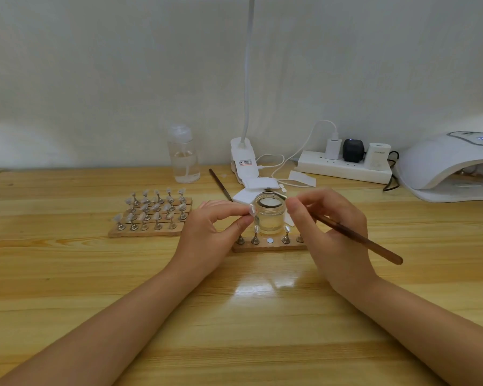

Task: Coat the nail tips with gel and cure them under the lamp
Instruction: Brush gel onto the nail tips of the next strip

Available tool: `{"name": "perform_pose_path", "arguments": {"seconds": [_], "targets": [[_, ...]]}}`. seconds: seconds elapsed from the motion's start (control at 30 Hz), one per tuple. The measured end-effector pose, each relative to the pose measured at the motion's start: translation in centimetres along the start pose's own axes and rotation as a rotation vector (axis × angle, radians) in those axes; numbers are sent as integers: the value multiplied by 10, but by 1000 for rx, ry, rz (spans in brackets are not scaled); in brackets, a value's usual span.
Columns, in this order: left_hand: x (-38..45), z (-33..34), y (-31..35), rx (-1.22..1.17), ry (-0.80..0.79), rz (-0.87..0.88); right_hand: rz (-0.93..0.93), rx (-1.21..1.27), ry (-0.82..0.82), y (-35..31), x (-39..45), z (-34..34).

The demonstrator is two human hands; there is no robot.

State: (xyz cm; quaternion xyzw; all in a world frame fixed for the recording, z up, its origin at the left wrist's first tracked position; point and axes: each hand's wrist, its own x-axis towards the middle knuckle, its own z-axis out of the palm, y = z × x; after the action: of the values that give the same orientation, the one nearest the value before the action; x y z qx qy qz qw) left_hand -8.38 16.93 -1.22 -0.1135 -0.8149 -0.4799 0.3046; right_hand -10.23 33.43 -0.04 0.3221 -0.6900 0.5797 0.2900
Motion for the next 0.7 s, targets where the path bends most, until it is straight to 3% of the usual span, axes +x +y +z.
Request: {"name": "perform_pose_path", "arguments": {"seconds": [0.23, 0.7], "targets": [[-2, 0, 3, 5, 1, 20, 92, 92, -2, 4, -1, 2], [-3, 1, 6, 41, -73, 102, -103, -238, -187, 12, -3, 7]]}}
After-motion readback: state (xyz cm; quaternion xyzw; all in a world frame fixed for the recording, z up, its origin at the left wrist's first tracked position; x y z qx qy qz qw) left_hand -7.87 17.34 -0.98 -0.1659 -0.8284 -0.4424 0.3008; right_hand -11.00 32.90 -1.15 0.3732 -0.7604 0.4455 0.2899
